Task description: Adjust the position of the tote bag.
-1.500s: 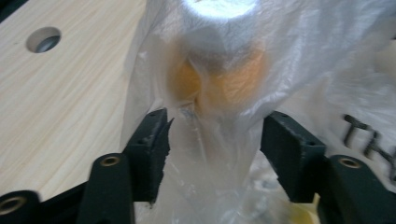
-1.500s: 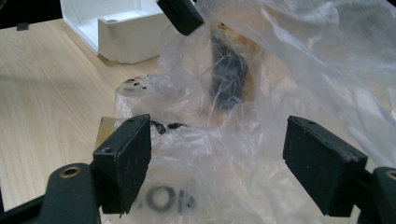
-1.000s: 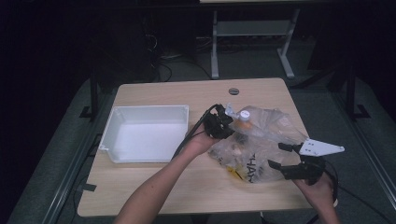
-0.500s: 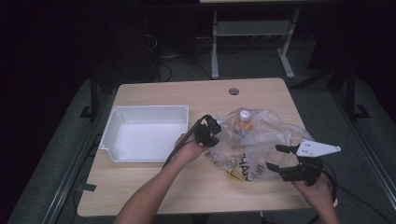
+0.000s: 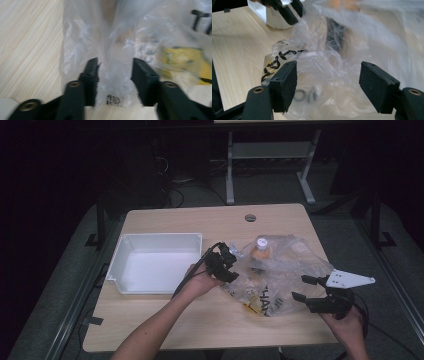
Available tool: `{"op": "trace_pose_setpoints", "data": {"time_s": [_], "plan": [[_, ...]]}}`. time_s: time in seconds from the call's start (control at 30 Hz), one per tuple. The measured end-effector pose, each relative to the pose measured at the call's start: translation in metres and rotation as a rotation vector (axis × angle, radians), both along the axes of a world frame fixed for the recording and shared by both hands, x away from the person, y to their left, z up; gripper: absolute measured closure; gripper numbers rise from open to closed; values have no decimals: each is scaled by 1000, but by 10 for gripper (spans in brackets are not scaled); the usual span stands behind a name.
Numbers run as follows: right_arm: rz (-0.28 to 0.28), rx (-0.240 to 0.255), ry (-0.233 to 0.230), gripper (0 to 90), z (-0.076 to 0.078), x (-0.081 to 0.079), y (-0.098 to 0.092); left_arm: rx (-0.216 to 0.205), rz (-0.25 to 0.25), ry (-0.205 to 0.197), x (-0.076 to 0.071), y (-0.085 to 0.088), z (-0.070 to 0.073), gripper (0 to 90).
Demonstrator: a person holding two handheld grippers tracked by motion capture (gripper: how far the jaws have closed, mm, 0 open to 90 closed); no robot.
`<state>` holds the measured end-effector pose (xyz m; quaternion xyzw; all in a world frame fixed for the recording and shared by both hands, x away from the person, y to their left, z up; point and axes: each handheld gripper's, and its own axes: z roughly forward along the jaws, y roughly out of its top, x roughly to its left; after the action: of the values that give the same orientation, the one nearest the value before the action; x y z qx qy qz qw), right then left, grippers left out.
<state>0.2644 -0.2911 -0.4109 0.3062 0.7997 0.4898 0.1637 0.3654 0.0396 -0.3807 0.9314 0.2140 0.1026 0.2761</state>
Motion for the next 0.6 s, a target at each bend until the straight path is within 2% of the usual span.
{"op": "trace_pose_setpoints", "data": {"time_s": [0.03,0.07,0.2,0.3,0.4,0.47,0.53,0.6], "plan": [[0,0,0,301,0,0,0,0,0,0,0,0,0,487],[6,-4,-6,302,0,1,1,-7,-1,-5,-2,3,4,487],[16,-7,-5,314,0,1,3,-73,-8,-5,-7,8,19,415],[15,-4,-2,315,-1,1,3,-88,-26,-47,-11,2,33,387],[15,8,1,319,0,1,2,-105,-42,-76,-11,-9,46,373],[15,9,3,322,0,1,2,-127,-51,-78,-10,-20,53,372],[17,12,4,325,0,1,2,-119,-52,-103,-8,-30,57,370],[25,12,4,326,-1,2,3,-92,-39,-117,-4,-41,59,367]]}}
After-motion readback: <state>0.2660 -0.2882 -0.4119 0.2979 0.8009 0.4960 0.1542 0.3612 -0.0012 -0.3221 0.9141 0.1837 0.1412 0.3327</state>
